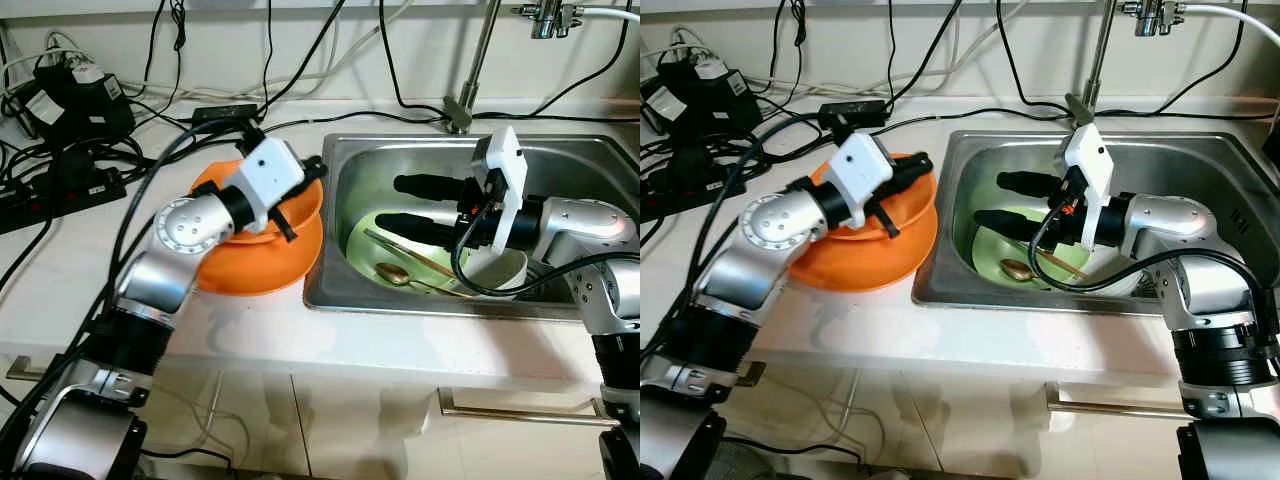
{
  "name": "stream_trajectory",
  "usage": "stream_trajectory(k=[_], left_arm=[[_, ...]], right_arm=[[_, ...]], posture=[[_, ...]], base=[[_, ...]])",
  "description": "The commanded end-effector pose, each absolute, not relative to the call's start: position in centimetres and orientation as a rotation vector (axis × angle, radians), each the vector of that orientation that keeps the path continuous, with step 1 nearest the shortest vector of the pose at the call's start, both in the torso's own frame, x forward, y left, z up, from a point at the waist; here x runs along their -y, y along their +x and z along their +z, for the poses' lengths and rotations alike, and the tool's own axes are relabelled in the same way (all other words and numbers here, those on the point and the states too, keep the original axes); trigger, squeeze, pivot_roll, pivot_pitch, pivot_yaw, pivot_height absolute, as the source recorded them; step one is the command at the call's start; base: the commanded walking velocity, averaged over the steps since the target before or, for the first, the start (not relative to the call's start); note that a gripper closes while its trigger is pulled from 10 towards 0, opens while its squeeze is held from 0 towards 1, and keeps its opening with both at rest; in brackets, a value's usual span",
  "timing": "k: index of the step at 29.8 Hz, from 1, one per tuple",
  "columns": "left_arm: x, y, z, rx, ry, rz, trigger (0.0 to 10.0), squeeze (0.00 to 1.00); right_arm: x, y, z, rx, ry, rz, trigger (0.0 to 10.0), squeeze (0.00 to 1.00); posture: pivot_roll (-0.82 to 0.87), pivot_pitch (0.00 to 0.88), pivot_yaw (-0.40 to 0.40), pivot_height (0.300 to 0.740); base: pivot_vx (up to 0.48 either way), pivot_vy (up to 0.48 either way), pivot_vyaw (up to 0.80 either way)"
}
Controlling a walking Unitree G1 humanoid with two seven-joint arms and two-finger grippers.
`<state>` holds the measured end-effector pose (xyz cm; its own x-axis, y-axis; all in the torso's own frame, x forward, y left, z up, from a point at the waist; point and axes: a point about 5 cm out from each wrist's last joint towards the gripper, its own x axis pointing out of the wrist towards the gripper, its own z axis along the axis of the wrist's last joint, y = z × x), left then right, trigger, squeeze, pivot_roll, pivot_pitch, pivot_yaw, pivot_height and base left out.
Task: Kitchen organization
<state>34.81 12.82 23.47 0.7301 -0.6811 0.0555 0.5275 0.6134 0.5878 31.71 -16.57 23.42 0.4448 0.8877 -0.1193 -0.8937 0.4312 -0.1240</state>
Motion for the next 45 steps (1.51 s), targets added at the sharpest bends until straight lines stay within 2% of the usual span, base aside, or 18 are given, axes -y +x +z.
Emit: stream_trajectory(k=[1, 6, 10, 16, 17, 18, 21, 22, 23, 24, 25, 27, 29, 31, 32, 37, 40, 45], left_arm=[[-13.5, 34.9, 24.6, 0.328, 0.59, -0.665, 0.0, 0.0], [-15.4, 35.2, 26.4, 0.397, 0.56, -0.549, 0.0, 0.0], [-16.8, 35.5, 28.2, 0.461, 0.456, -0.444, 0.0, 0.0], [-18.5, 35.6, 30.2, 0.521, 0.194, -0.348, 0.0, 0.0], [-18.9, 35.7, 30.7, 0.534, 0.064, -0.329, 0.0, 0.0], [-18.9, 35.7, 30.7, 0.534, 0.064, -0.329, 0.0, 0.0], [-20.1, 36.0, 31.7, 0.557, -0.34, -0.275, 0.0, 0.0], [-20.6, 36.2, 31.7, 0.551, -0.559, -0.268, 0.0, 0.0], [-20.6, 36.2, 31.7, 0.551, -0.559, -0.268, 0.0, 0.0], [-21.1, 36.3, 31.2, 0.557, -0.872, -0.261, 0.0, 0.0], [-21.1, 36.3, 31.2, 0.557, -0.872, -0.261, 0.0, 0.0], [-20.5, 36.1, 30.4, 0.554, -1.105, -0.301, 0.0, 0.0], [-20.2, 36.1, 30.1, 0.549, -1.166, -0.319, 0.0, 0.0], [-19.0, 35.9, 29.4, 0.525, -1.269, -0.358, 0.0, 0.0], [-19.0, 35.9, 29.4, 0.525, -1.269, -0.358, 0.0, 0.0], [-16.5, 35.7, 28.5, 0.446, -1.372, -0.407, 0.0, 0.0], [-15.9, 35.9, 27.9, 0.427, -1.436, -0.383, 0.0, 0.0], [-15.5, 36.0, 27.9, 0.416, -1.458, -0.394, 0.0, 0.0]], right_arm=[[16.0, 31.6, 23.8, -0.024, -0.178, 1.142, 10.0, 0.0], [15.9, 31.8, 23.8, -0.017, -0.17, 1.138, 10.0, 0.0], [15.8, 31.8, 23.8, -0.014, -0.165, 1.137, 10.0, 0.0], [15.6, 31.9, 23.7, -0.01, -0.159, 1.136, 10.0, 0.0], [15.6, 31.9, 23.7, -0.006, -0.154, 1.133, 10.0, 0.0], [15.6, 31.9, 23.7, -0.006, -0.154, 1.133, 10.0, 0.0], [15.5, 32.1, 23.8, 0.009, -0.126, 1.124, 10.0, 0.0], [15.4, 32.2, 23.9, 0.019, -0.11, 1.113, 10.0, 0.0], [15.4, 32.2, 23.9, 0.019, -0.11, 1.113, 10.0, 0.0], [15.1, 32.8, 24.3, 0.05, -0.055, 1.068, 10.0, 0.0], [15.1, 32.8, 24.3, 0.05, -0.055, 1.068, 10.0, 0.0], [14.6, 34.0, 24.9, 0.082, 0.052, 0.978, 10.0, 0.0], [14.4, 34.4, 25.1, 0.091, 0.091, 0.947, 10.0, 0.0], [13.8, 35.6, 25.4, 0.099, 0.253, 0.854, 10.0, 0.0], [13.8, 35.6, 25.4, 0.099, 0.253, 0.854, 10.0, 0.0], [11.3, 36.1, 25.3, 0.076, 0.542, 0.837, 10.0, 0.0], [10.0, 36.0, 25.1, 0.058, 0.619, 0.845, 10.0, 0.0], [9.6, 36.1, 25.0, 0.043, 0.666, 0.84, 10.0, 0.0]], posture=[[-0.04, 0.0, 0.085, 0.74], [-0.04, 0.0, 0.087, 0.74], [-0.04, 0.0, 0.087, 0.74], [-0.03, 0.0, 0.089, 0.74], [-0.03, 0.0, 0.09, 0.74], [-0.03, 0.0, 0.09, 0.74], [-0.03, 0.0, 0.09, 0.74], [-0.03, 0.0, 0.092, 0.74], [-0.03, 0.0, 0.092, 0.74], [-0.04, 0.0, 0.095, 0.74], [-0.04, 0.0, 0.095, 0.74], [-0.04, 0.0, 0.096, 0.74], [-0.04, 0.0, 0.096, 0.74], [-0.03, 0.0, 0.089, 0.74], [-0.03, 0.0, 0.089, 0.74], [-0.03, 0.0, 0.087, 0.74], [-0.03, 0.0, 0.09, 0.74], [-0.04, 0.0, 0.092, 0.74]], base=[[0.0, 0.0, 0.0], [0.0, 0.0, 0.0], [0.0, 0.0, 0.0], [0.0, 0.0, 0.0], [0.0, 0.0, 0.0], [0.0, 0.0, 0.0], [0.0, 0.0, 0.0], [0.0, 0.0, 0.0], [0.0, 0.0, 0.0], [0.0, 0.0, 0.0], [0.0, 0.0, 0.0], [0.0, 0.0, 0.0], [0.0, 0.0, 0.0], [0.0, 0.0, 0.0], [0.0, 0.0, 0.0], [0.0, 0.0, 0.0], [0.0, 0.0, 0.0], [0.0, 0.0, 0.0]])
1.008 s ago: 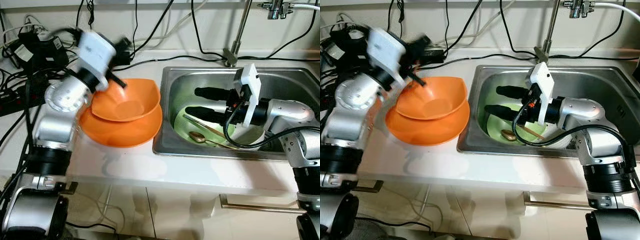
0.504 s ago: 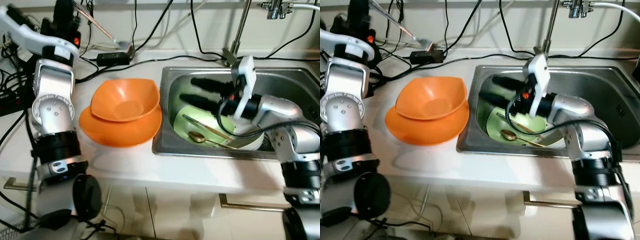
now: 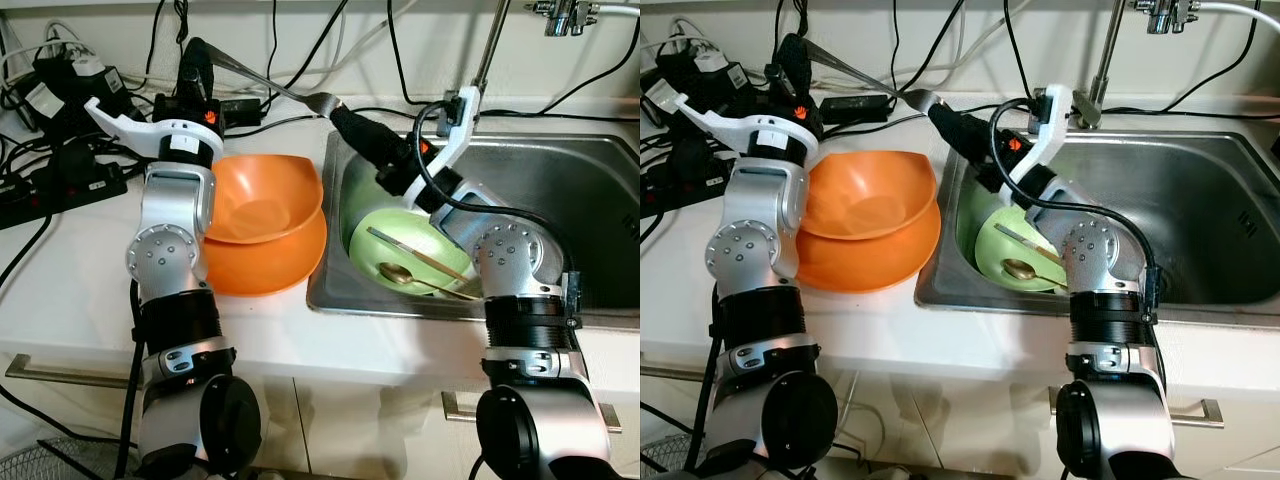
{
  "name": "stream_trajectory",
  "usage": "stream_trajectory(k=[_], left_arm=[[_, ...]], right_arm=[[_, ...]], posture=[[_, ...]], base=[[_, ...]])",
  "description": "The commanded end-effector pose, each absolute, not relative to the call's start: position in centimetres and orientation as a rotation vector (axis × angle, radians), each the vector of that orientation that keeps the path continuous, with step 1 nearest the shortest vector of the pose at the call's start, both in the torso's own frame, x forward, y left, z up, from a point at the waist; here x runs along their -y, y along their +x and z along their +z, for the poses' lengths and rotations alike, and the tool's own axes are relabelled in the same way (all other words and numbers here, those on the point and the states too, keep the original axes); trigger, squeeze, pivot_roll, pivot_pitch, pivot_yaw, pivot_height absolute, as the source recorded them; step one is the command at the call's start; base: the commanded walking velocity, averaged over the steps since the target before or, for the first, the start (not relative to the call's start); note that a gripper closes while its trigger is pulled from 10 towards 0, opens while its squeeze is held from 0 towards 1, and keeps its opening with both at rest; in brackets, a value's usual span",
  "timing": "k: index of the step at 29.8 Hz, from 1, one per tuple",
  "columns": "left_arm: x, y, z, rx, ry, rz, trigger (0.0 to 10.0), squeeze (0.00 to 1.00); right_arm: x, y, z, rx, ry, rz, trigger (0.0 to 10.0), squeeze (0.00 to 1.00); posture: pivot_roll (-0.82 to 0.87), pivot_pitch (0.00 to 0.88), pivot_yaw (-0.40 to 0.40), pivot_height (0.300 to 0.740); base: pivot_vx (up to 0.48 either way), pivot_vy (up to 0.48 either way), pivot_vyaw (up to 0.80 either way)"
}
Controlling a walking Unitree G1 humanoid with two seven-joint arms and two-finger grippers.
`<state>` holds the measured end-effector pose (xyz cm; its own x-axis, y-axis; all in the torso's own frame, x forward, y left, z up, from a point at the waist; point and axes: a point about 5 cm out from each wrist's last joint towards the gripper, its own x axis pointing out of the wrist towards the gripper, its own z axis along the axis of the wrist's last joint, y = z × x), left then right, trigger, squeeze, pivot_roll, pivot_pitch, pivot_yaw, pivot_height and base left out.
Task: Kitchen organization
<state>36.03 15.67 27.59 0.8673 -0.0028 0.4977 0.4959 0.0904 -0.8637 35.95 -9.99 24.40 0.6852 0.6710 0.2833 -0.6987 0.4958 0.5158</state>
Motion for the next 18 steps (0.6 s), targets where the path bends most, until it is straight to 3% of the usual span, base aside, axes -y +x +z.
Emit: stream_trajectory(k=[1, 9, 18], left_arm=[[-15.3, 36.0, 27.9, 0.409, -1.464, -0.401, 0.0, 0.0], [-14.5, 35.9, 27.1, 0.365, -1.498, -0.401, 0.0, 0.0], [-16.0, 36.3, 25.7, 0.401, -1.509, -0.26, 0.0, 0.0]], right_arm=[[9.5, 36.1, 25.0, 0.032, 0.703, 0.838, 10.0, 0.0], [8.9, 35.9, 25.2, 0.012, 0.801, 0.841, 10.0, 0.0], [7.7, 35.5, 25.8, -0.014, 0.956, 0.871, 10.0, 0.0]], posture=[[-0.04, 0.0, 0.091, 0.74], [-0.04, 0.0, 0.091, 0.74], [-0.05, 0.0, 0.087, 0.74]], base=[[0.0, 0.0, 0.0], [0.0, 0.0, 0.0], [0.0, 0.0, 0.0]])
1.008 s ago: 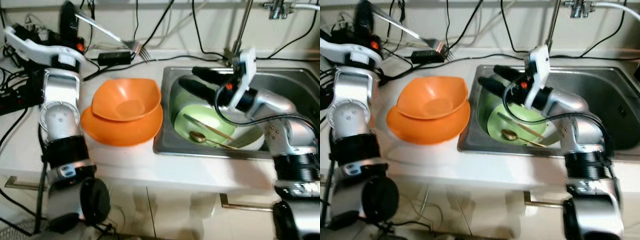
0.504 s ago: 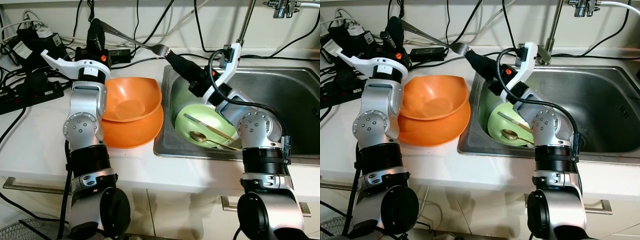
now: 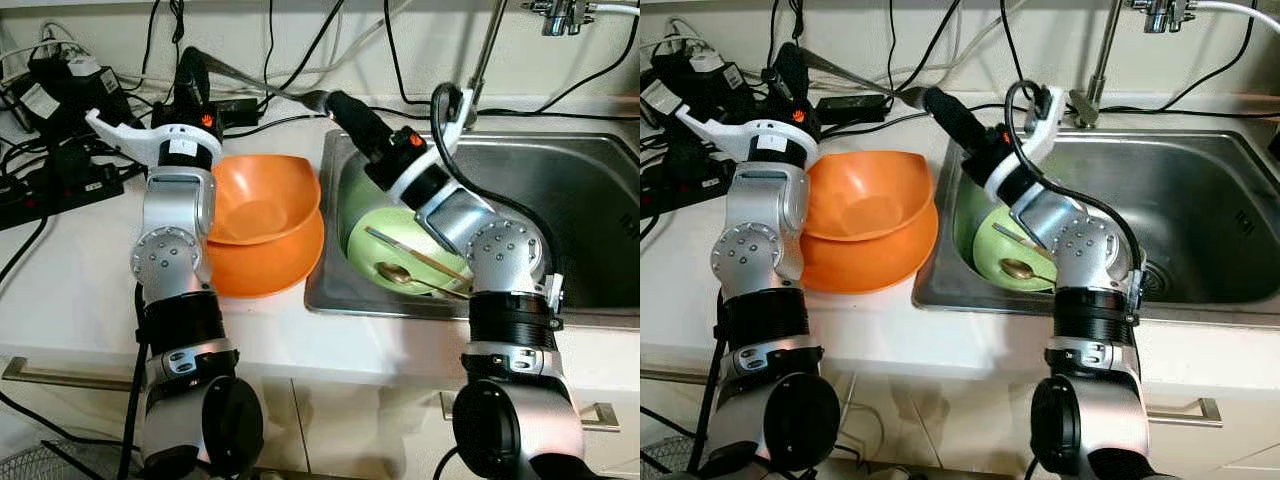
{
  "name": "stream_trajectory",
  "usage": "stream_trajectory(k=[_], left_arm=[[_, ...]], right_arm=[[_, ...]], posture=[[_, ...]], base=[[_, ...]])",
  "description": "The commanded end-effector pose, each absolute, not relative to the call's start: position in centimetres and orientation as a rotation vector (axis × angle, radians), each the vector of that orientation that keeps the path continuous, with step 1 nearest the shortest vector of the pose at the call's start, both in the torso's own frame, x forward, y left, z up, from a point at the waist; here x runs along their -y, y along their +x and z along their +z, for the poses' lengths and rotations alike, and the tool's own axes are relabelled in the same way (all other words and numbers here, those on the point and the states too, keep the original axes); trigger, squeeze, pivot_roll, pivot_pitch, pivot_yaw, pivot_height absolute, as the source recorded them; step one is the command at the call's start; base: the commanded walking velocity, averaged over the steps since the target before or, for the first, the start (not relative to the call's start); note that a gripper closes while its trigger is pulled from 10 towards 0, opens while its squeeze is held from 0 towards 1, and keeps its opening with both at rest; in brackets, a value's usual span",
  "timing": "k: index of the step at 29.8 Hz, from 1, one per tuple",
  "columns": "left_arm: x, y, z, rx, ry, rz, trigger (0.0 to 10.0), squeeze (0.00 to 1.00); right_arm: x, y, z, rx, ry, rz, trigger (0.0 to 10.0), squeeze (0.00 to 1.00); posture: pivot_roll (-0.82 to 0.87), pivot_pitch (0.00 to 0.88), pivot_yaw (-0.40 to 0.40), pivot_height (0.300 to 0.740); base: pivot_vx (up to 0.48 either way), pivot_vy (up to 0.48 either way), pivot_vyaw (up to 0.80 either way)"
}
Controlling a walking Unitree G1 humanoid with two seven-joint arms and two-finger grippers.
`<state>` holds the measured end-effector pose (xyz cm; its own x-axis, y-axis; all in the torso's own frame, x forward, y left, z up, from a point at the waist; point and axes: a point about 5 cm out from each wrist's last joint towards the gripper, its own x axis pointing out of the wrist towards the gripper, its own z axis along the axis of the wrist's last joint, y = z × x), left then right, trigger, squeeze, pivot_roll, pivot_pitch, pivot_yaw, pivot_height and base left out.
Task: Kitchen organization
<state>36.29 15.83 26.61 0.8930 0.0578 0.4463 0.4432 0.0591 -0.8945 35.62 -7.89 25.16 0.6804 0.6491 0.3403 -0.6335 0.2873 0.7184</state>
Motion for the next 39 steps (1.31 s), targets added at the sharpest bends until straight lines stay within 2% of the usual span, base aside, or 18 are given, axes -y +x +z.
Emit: stream_trajectory(k=[1, 6, 10, 13, 15, 21, 30, 39], left_arm=[[-16.1, 36.4, 25.5, 0.402, -1.495, -0.237, 0.0, 0.0], [-16.5, 36.6, 24.5, 0.389, -1.467, -0.173, 0.0, 0.0], [-16.3, 36.7, 24.3, 0.387, -1.465, -0.159, 0.0, 0.0], [-16.4, 36.8, 24.8, 0.406, -1.479, -0.161, 0.0, 0.0], [-16.6, 36.8, 25.6, 0.429, -1.488, -0.17, 0.0, 0.0], [-17.1, 36.9, 26.3, 0.463, -1.496, -0.154, 0.0, 0.0], [-17.7, 37.0, 26.8, 0.488, -1.494, -0.135, 0.0, 0.0], [-16.2, 37.3, 25.6, 0.433, -1.504, -0.137, 0.0, 0.0]], right_arm=[[7.5, 35.4, 25.9, -0.017, 0.971, 0.876, 10.0, 0.0], [6.7, 34.9, 25.9, -0.02, 1.069, 0.876, 10.0, 0.0], [6.4, 34.6, 25.7, -0.033, 1.082, 0.875, 10.0, 0.0], [6.5, 34.7, 25.0, -0.043, 1.082, 0.818, 10.0, 0.0], [7.3, 35.2, 23.9, -0.041, 1.059, 0.712, 10.0, 0.0], [7.5, 34.9, 22.2, -0.07, 1.045, 0.658, 10.0, 0.0], [6.4, 33.3, 20.7, -0.124, 1.013, 0.724, 10.0, 0.0], [4.0, 32.1, 22.1, -0.128, 1.056, 0.87, 10.0, 0.0]], posture=[[-0.05, 0.0, 0.086, 0.74], [-0.05, 0.0, 0.088, 0.74], [-0.05, 0.0, 0.087, 0.74], [-0.05, 0.0, 0.084, 0.74], [-0.05, 0.0, 0.083, 0.74], [-0.05, 0.0, 0.084, 0.74], [-0.05, 0.0, 0.09, 0.74], [-0.06, 0.0, 0.092, 0.74]], base=[[0.0, 0.0, 0.0], [0.0, 0.0, 0.0], [0.0, 0.0, 0.0], [0.0, 0.0, 0.0], [0.0, 0.0, 0.0], [0.0, 0.0, 0.0], [0.0, 0.0, 0.0], [0.0, 0.0, 0.0]])
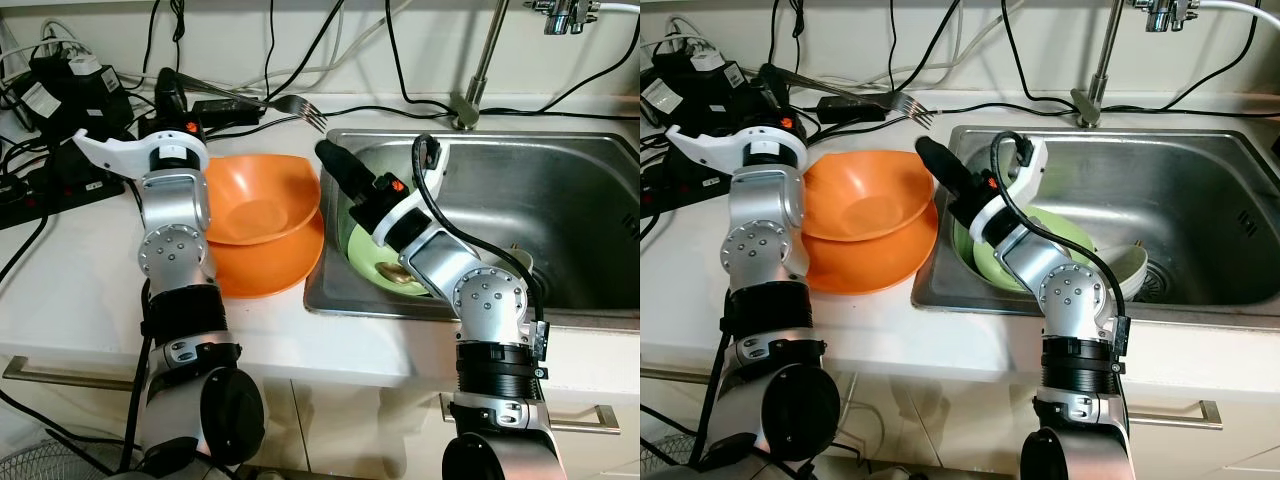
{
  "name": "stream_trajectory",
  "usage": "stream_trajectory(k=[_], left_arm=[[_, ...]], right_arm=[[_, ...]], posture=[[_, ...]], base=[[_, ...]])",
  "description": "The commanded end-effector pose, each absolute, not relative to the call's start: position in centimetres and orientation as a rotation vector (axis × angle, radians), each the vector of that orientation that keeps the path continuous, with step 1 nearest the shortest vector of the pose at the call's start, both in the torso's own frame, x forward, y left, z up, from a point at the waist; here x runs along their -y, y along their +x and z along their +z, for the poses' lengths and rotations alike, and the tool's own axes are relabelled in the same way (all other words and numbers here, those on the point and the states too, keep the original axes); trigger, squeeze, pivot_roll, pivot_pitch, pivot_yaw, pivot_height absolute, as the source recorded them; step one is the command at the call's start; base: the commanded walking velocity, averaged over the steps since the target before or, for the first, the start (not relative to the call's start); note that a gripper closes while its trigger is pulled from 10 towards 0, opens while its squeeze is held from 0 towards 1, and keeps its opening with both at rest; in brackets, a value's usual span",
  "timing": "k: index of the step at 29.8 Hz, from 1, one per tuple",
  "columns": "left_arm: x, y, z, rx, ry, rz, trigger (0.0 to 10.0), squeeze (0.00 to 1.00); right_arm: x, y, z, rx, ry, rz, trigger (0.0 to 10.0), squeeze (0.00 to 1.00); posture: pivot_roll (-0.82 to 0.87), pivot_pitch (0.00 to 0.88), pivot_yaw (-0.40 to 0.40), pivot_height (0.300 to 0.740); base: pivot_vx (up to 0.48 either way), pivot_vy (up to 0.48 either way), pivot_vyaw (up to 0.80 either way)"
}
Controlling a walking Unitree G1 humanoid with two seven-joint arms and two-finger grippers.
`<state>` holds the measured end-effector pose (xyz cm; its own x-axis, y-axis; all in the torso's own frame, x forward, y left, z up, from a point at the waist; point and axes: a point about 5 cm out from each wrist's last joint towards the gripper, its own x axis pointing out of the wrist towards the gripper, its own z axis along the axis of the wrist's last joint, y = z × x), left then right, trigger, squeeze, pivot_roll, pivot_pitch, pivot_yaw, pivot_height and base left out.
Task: Kitchen organization
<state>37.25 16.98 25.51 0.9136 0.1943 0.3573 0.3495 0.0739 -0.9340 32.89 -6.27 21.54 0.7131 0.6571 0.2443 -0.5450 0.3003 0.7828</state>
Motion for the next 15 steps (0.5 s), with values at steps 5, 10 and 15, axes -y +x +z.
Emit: stream_trajectory(k=[5, 10, 15], left_arm=[[-15.1, 37.3, 25.1, 0.397, -1.511, -0.148, 0.0, 0.0], [-13.5, 37.3, 24.8, 0.348, -1.524, -0.185, 0.0, 0.0], [-11.7, 37.1, 24.8, 0.292, -1.527, -0.265, 0.0, 0.0]], right_arm=[[3.4, 32.1, 22.5, -0.126, 1.079, 0.89, 10.0, 0.0], [3.1, 32.4, 22.9, -0.117, 1.107, 0.889, 10.0, 0.0], [3.0, 33.1, 23.4, -0.096, 1.118, 0.88, 10.0, 0.0]], posture=[[-0.06, 0.0, 0.093, 0.74], [-0.05, 0.0, 0.094, 0.74], [-0.05, 0.0, 0.092, 0.74]], base=[[0.0, 0.0, 0.0], [0.0, 0.0, 0.0], [0.0, 0.0, 0.0]])
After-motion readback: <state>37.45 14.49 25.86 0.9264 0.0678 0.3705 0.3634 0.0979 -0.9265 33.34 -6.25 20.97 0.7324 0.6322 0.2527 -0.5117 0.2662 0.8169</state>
